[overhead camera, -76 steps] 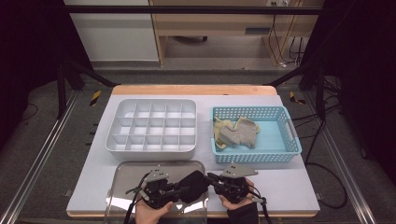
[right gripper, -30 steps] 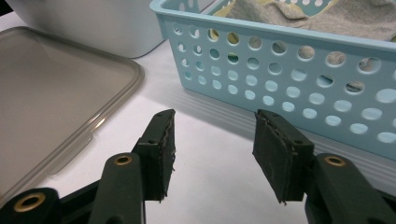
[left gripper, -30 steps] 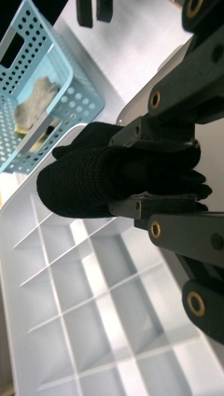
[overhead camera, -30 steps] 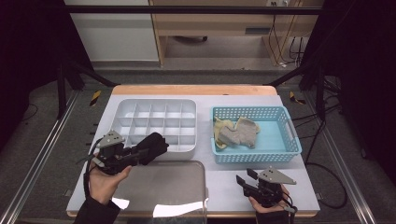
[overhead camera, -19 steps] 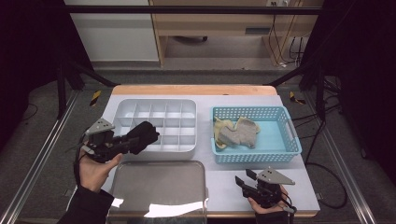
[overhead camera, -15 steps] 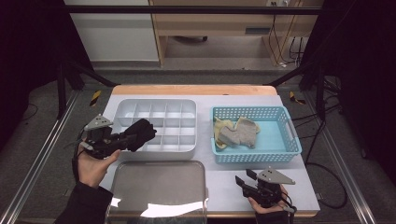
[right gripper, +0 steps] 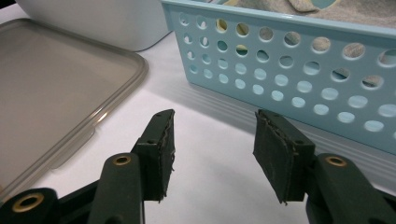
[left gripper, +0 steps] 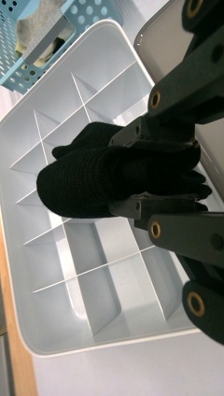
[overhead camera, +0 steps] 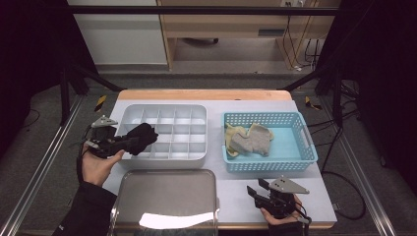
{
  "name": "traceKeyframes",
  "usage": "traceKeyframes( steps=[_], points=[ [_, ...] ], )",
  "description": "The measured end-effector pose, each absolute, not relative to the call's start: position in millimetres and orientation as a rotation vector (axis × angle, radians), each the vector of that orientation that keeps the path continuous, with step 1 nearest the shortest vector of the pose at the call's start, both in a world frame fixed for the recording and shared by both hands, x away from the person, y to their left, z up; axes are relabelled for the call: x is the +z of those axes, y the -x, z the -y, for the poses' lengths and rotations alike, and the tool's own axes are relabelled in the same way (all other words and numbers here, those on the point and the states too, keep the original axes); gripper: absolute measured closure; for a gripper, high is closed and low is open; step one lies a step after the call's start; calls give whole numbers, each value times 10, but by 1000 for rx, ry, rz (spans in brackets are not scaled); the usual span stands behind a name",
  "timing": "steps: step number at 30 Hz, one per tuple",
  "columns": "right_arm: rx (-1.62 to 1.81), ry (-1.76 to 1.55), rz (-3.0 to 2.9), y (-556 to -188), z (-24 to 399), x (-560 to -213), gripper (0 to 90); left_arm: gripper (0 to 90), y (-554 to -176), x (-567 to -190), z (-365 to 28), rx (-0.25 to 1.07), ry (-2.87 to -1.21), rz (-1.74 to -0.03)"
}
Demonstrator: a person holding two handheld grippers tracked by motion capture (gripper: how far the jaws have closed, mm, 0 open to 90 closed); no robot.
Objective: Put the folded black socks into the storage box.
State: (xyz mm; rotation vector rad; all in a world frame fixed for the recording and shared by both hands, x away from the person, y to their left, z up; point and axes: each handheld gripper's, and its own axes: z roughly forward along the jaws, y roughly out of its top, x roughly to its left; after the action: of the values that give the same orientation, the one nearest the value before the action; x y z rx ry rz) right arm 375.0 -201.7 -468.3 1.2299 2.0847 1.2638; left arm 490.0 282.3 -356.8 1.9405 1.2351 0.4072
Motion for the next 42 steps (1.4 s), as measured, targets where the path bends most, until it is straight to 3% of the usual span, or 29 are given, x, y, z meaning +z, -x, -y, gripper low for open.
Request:
traceKeyframes(
  steps=[15,32,42],
  points=[
    [1257,-1237,-2097,-3766,2007,-4701,482,703,-4992,-3808,-2963,392,-2027,-1301],
    [1259,-1239,-2100,-3771,2006,-4706,482,708,-5046,-3900,-2702,437,-2208,-1288],
    [1257,-1237,-2108,-3777,1987,-4709,482,721,-5129,-4011,-2598,399,-2287,-1312]
  ],
)
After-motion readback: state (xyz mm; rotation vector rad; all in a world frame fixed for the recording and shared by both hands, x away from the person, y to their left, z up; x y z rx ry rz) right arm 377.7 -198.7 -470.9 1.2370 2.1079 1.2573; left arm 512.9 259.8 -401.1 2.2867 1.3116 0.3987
